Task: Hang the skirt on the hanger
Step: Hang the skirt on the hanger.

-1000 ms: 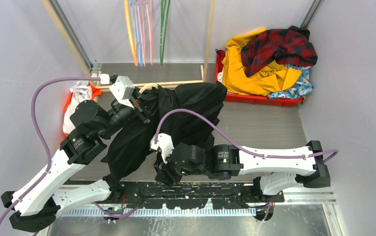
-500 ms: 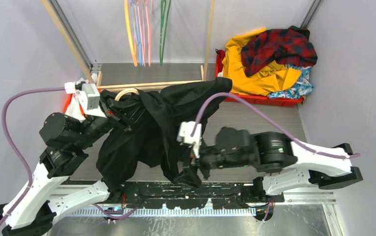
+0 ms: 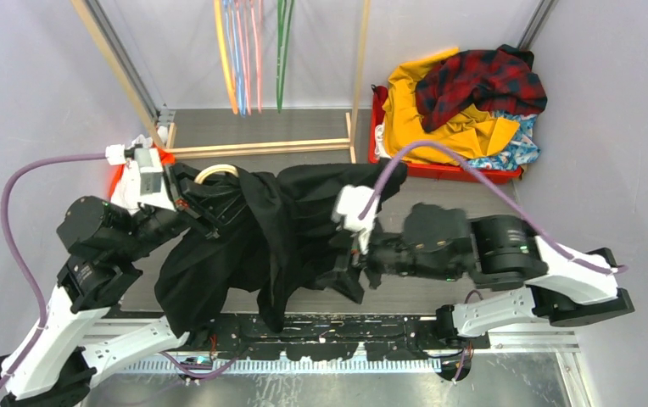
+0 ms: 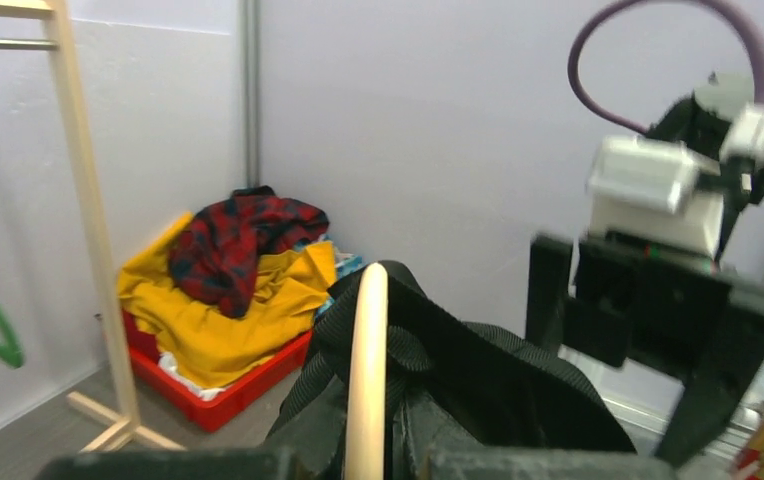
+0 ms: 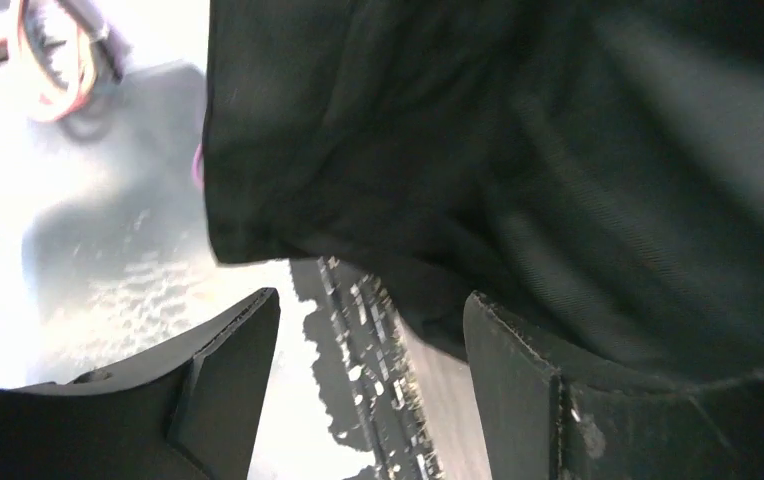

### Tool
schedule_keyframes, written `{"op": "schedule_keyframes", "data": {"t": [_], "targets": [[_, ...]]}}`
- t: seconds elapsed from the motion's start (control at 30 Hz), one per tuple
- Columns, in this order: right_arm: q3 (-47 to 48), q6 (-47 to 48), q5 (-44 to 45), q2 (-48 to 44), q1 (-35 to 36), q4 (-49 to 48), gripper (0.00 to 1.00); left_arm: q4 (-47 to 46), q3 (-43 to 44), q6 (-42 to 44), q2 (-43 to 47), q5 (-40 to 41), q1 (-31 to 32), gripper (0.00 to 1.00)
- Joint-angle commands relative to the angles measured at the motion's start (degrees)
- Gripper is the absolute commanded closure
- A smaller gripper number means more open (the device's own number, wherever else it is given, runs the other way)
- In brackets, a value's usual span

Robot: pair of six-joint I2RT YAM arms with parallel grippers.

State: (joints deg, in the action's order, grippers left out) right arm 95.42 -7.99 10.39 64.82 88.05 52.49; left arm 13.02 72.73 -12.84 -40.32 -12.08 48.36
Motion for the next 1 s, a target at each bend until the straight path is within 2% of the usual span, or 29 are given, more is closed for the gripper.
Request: {"op": "schedule_keyframes", "data": {"t": [0.0,0.1,0.23,0.4,0.57,0.8,0.97], "targets": [[9.67,5.24,13.78,-5.65,0.16,-1.62,0.28,-1.6,4.86,-3.23,-3.8,-8.94,-0.12,1.0],[14.07,7.55,19.25,-5.37,0.19,-0.63,0.28,-2.13,4.55,-4.01,-4.95,-12.83,-0.12,1.0],[17.45,11.4,24.44,-4.19,0.15,0.12,0.34,-3.03,3.9,-5.06,-5.43,-17.76,-0.14,1.0],[21.88,13.0,18.72,-1.32,0.19,3.93,0.38,-7.17,3.76,-8.76,-6.42,-24.53,-0.11,1.0],[24.13,12.81,14.78,2.5,0.19,7.42,0.34,-14.32,3.26,-14.67,-8.09,-30.39,-0.17,1.0],[22.56,11.27,11.12,5.16,0.11,7.47,0.3,-21.11,2.87,-20.5,-11.25,-34.29,-0.16,1.0],[20.74,9.6,10.58,6.72,-0.5,7.97,0.3,-22.08,2.81,-21.24,-12.49,-34.63,-0.14,1.0]]}}
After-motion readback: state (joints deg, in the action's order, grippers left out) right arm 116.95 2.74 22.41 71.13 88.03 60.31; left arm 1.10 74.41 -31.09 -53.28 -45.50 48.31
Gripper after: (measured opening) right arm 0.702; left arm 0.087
